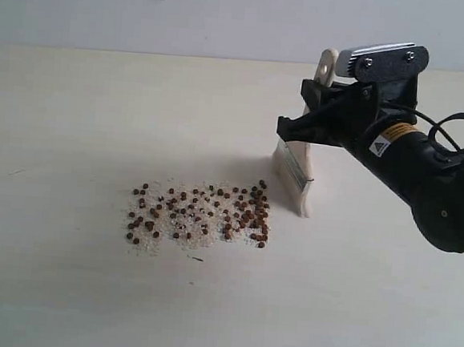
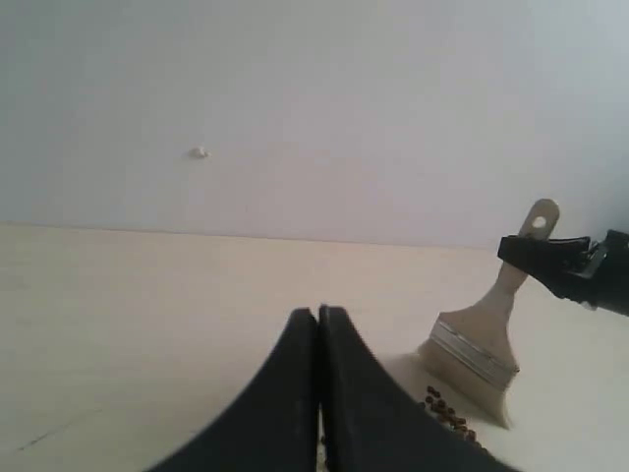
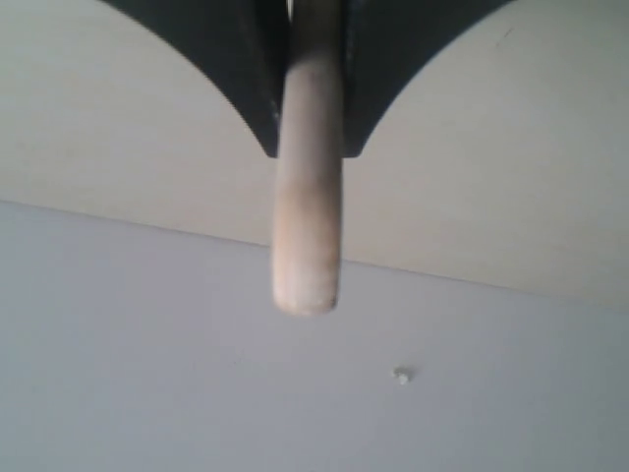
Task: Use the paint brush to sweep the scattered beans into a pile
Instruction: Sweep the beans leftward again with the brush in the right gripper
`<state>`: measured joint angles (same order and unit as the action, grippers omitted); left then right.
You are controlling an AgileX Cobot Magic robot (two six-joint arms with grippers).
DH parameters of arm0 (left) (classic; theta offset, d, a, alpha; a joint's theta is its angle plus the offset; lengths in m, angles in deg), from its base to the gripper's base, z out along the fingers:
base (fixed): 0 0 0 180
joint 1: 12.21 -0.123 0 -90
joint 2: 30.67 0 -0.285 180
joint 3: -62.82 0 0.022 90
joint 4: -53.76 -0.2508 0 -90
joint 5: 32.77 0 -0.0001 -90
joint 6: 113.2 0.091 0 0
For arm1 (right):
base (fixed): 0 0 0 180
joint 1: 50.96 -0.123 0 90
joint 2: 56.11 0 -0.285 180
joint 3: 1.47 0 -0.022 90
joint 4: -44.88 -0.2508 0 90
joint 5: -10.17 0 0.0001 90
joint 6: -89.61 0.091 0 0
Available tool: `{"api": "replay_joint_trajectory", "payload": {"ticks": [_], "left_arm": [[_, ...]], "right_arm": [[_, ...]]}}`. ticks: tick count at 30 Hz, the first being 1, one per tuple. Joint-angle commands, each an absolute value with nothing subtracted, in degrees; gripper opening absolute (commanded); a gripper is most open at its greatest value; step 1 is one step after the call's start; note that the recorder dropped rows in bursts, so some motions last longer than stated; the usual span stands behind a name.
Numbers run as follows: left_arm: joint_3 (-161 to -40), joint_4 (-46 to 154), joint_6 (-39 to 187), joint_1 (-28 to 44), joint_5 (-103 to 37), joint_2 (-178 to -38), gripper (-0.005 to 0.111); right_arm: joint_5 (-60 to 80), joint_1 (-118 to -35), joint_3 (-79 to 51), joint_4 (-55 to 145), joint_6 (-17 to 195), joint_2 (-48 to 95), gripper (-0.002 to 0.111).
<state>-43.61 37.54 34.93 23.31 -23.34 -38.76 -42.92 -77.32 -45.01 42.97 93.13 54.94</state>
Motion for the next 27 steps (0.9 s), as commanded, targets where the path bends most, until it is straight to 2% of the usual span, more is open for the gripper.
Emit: {"api": "replay_joint_trajectory", "payload": {"ticks": [1, 13, 27], "left_arm": [[-43.28, 37.64, 35.07, 23.10, -23.78, -38.46, 0.000], [-43.28, 37.64, 35.07, 23.10, -23.78, -38.46, 0.000], [-43.28, 37.64, 35.07, 23.10, -23.78, -38.46, 0.000]], "right_arm": [[-39.22, -77.00, -45.06, 47.32, 97.56, 55.92, 0.000], [-40.21, -77.00, -44.96, 60.44, 112.90, 55.92, 0.000], [-36.82, -77.00, -44.96, 55.29, 106.37, 47.72, 0.000]]}}
